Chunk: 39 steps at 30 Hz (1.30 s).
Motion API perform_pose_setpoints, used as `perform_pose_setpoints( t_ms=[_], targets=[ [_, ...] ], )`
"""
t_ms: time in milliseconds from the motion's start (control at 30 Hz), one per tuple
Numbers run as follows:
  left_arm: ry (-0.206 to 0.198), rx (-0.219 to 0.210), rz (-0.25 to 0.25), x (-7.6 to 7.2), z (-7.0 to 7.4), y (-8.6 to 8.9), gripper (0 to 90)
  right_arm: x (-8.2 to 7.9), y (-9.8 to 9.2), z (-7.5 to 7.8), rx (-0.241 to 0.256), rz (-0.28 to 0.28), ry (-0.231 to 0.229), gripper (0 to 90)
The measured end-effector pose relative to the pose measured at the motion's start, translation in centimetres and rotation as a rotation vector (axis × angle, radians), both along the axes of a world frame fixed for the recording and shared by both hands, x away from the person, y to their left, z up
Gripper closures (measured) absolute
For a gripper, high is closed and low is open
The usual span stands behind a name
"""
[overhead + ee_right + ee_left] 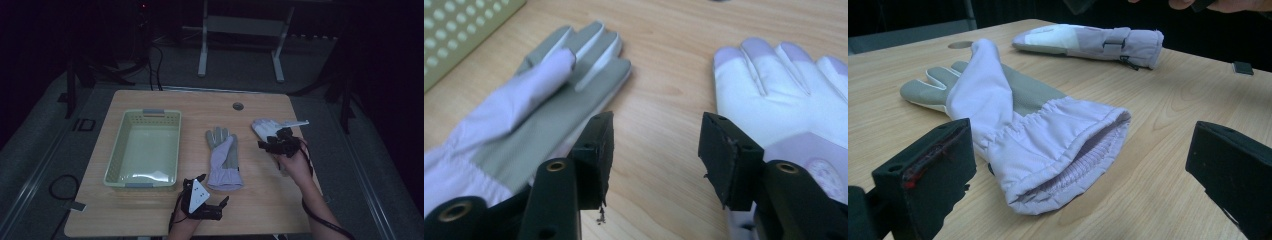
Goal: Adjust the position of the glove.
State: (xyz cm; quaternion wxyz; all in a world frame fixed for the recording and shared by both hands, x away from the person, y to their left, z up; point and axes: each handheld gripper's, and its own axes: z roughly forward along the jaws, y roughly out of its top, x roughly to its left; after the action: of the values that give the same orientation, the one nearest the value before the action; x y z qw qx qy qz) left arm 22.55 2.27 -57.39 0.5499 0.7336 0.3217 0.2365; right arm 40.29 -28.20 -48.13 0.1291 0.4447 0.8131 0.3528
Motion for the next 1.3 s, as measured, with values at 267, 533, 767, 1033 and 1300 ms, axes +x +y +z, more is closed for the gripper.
perform_pose_setpoints(
  t_ms=[267,533,767,1033,1300],
  targets=[
    [0.007,-0.007,-0.001,0.1,0.0,0.1,0.0,1.2,-3.3,-0.1,-0.044,-0.006,0.012,44.8],
    [0.005,-0.005,-0.003,0.1,0.0,0.1,0.0,3.0,-6.6,-0.4,-0.069,-0.039,0.026,43.7],
    [0.002,0.001,0.000,0.0,0.0,0.0,0.0,4.5,-7.7,-1.6,-0.077,-0.042,0.056,40.2],
    [0.001,0.004,0.002,0.0,0.0,0.0,0.0,6.0,-8.0,-4.0,-0.096,-0.026,0.075,43.8],
    [-0.001,0.005,0.000,0.0,0.0,0.0,0.0,6.3,-8.1,-4.9,-0.061,0.024,0.115,62.4]
  ],
)
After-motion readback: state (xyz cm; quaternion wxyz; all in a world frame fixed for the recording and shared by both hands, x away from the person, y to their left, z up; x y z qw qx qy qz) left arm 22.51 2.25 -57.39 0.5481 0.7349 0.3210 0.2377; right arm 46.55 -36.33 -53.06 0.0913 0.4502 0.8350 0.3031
